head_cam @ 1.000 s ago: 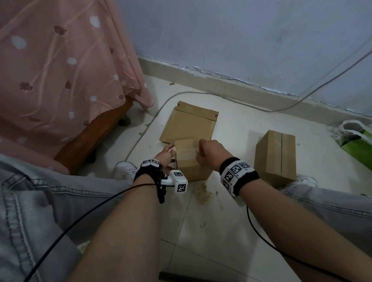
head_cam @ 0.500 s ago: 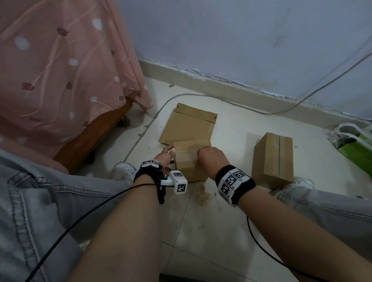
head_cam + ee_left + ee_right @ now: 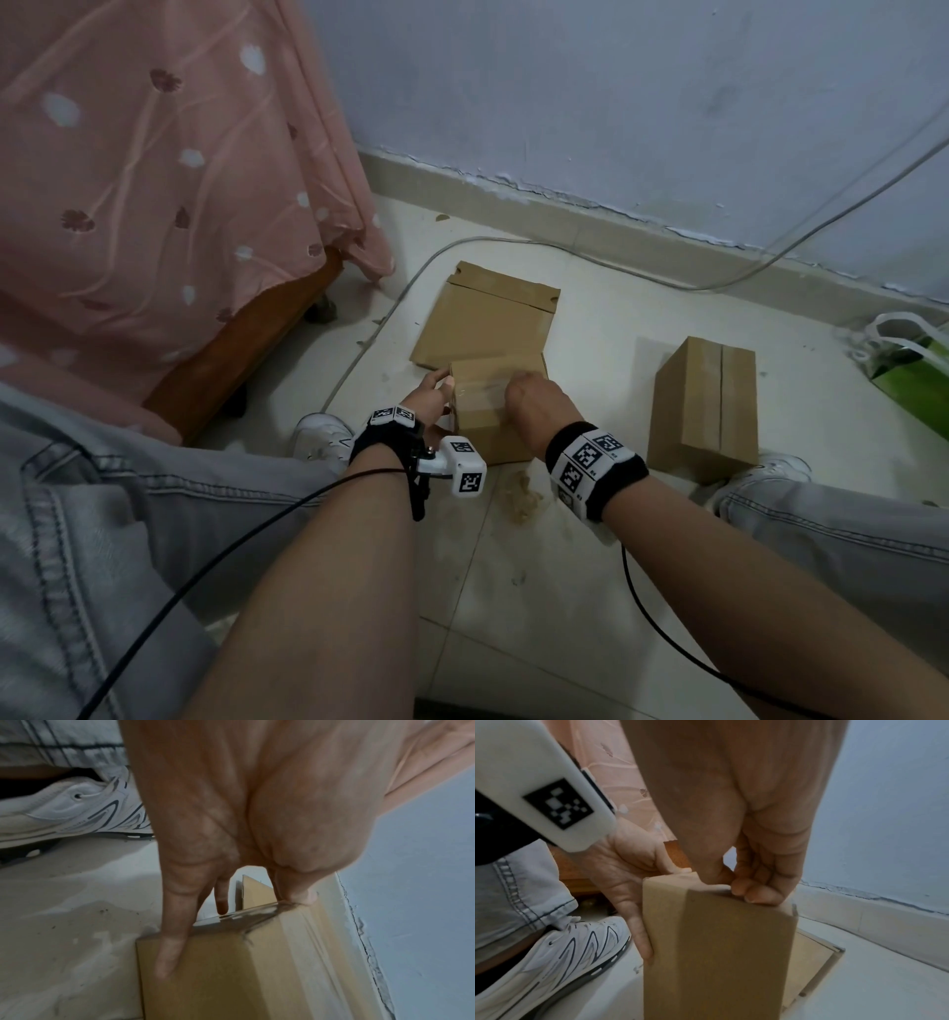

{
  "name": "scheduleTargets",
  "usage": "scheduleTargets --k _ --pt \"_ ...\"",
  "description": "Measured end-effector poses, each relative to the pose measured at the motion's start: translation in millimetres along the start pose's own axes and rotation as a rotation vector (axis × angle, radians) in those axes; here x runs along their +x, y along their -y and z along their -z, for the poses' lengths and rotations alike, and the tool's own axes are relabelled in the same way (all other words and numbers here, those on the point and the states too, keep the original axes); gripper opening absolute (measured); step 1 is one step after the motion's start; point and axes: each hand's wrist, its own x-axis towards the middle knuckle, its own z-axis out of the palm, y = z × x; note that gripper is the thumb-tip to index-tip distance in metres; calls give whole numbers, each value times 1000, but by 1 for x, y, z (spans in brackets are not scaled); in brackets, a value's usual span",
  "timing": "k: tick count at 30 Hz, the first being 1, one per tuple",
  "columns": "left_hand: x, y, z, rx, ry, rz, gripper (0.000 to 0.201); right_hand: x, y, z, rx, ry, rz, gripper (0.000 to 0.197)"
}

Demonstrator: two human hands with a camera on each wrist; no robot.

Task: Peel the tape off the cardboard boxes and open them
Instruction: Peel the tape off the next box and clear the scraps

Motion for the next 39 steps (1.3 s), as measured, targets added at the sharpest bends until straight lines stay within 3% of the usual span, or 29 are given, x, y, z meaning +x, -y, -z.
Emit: scheduleTargets --k 7,17,20,28,39 --pt "-1 0 0 14 1 2 45 8 -14 5 139 41 -61 23" --pt "0 2 0 27 -3 -6 47 9 -12 13 84 -9 -92 18" --pt "-1 2 0 18 -5 -3 46 9 -11 12 105 47 -83 17" --pt "-4 -4 -2 23 -16 -1 45 11 -8 7 103 118 -80 29" --pt "-3 0 -3 -16 15 -9 48 16 -13 11 193 109 -129 27"
